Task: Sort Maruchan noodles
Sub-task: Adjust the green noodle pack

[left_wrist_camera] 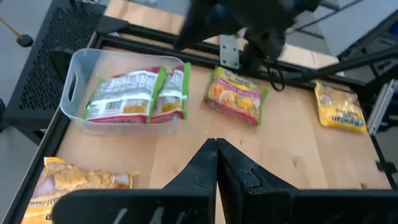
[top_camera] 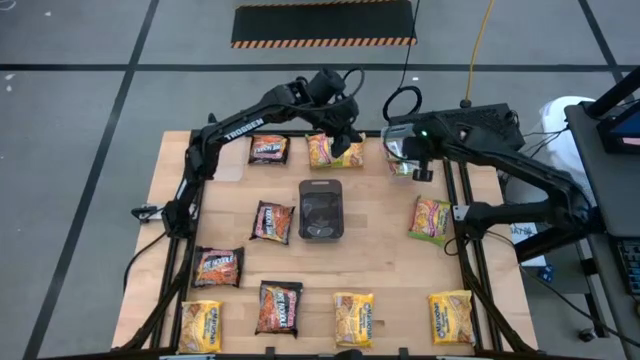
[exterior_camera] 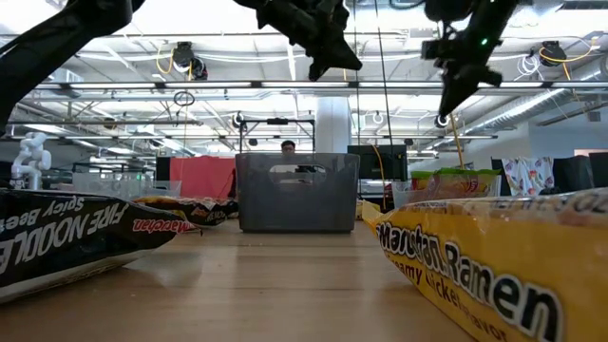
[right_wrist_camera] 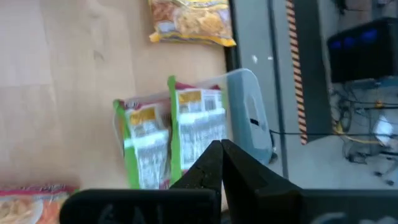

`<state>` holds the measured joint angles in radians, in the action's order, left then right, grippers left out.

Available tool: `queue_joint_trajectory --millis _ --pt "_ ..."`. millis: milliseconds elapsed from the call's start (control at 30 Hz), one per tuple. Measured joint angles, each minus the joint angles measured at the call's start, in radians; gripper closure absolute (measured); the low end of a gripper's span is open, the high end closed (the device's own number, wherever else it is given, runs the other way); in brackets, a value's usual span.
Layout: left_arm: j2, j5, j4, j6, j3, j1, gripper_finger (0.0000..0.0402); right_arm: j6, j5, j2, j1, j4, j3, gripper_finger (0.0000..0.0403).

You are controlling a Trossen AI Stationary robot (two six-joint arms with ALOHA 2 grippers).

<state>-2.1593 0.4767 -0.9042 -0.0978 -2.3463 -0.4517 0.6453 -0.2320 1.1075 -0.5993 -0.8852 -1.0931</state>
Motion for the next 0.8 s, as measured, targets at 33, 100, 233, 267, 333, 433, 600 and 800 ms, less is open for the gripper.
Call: queue_joint_trajectory --millis 33,100,233,267,333,433,600,800 --pt "0.0 0.0 -0.012 -0.006 0.0 0.0 0.0396 0.028 0.014 0.018 -0.006 0.02 0.0 0.0403" --pt "0.0 -0.001 -0.037 -0.01 0.0 -0.002 0.0396 0.079 0.016 0.047 -0.013 0.06 0.0 0.0403" --pt "0.0 -0.003 -0.045 -0.024 0.0 -0.006 0.0396 0.09 -0.006 0.103 -0.023 0.09 0.0 0.0403" --pt "0.0 -0.002 -0.045 -0.025 0.0 -0.007 0.0396 0.077 -0.01 0.115 -0.028 0.092 0.0 0.0403" --pt "0.0 -0.002 -0.055 -0.025 0.0 -0.01 0.0396 0.056 -0.051 0.14 -0.03 0.096 0.0 0.0398" --pt "0.0 -0.002 -0.08 -0.041 0.0 -0.015 0.0396 0.051 -0.11 0.18 -0.03 0.095 0.0 0.0379" --pt "0.0 -0.002 -0.115 -0.065 0.0 -0.015 0.0396 0.071 -0.104 0.223 -0.029 0.096 0.0 0.0339" --pt "0.0 -0.002 -0.15 -0.069 0.0 -0.027 0.0396 0.099 0.1 0.23 -0.027 0.083 0.0 0.032"
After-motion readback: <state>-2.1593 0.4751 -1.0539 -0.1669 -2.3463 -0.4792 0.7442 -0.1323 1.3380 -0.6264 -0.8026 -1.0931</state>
